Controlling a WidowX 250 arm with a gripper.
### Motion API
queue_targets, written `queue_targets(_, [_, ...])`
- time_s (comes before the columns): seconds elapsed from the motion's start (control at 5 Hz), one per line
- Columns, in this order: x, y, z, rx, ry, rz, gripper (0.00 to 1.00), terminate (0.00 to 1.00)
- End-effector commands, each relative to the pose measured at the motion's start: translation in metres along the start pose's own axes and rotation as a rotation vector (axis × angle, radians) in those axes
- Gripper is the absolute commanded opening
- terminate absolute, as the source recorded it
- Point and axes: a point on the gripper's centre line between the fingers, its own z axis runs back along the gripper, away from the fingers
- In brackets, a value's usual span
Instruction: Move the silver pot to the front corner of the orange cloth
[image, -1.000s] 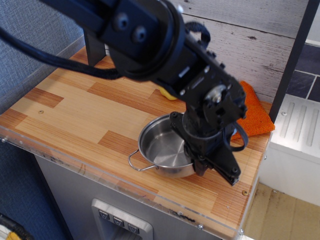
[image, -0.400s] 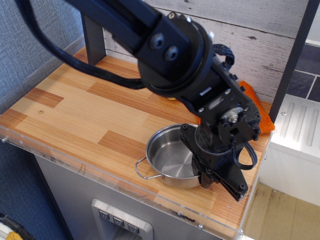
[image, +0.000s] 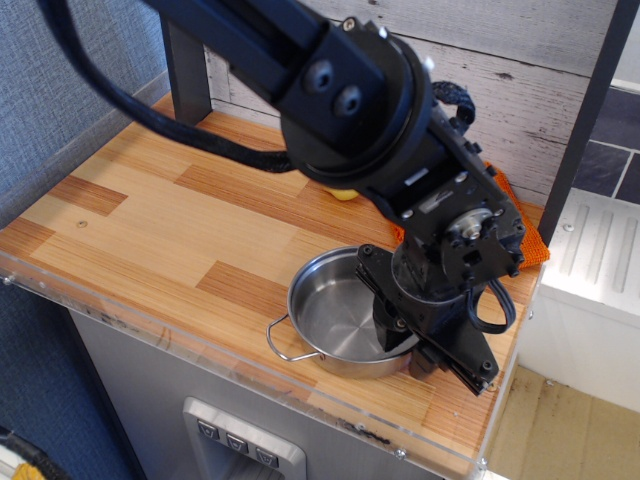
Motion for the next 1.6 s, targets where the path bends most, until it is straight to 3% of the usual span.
queue_targets(0.0, [0.01, 0.008, 0.023, 0.01, -0.061, 0.006, 1.0, 0.0])
queue_targets(0.2, [0.012, 0.008, 0.028, -0.069, -0.077, -0.015, 1.0, 0.0])
queue_targets(0.4, [0.016, 0.017, 0.049, -0.198, -0.128, 0.029, 1.0, 0.0])
queue_targets(0.6, [0.02, 0.021, 0.067, -0.232, -0.161, 0.02, 1.0, 0.0])
queue_targets(1.0, [0.027, 0.036, 0.108, -0.243, -0.23, 0.025, 1.0, 0.0])
queue_targets(1.4, [0.027, 0.036, 0.108, -0.243, -0.23, 0.025, 1.0, 0.0])
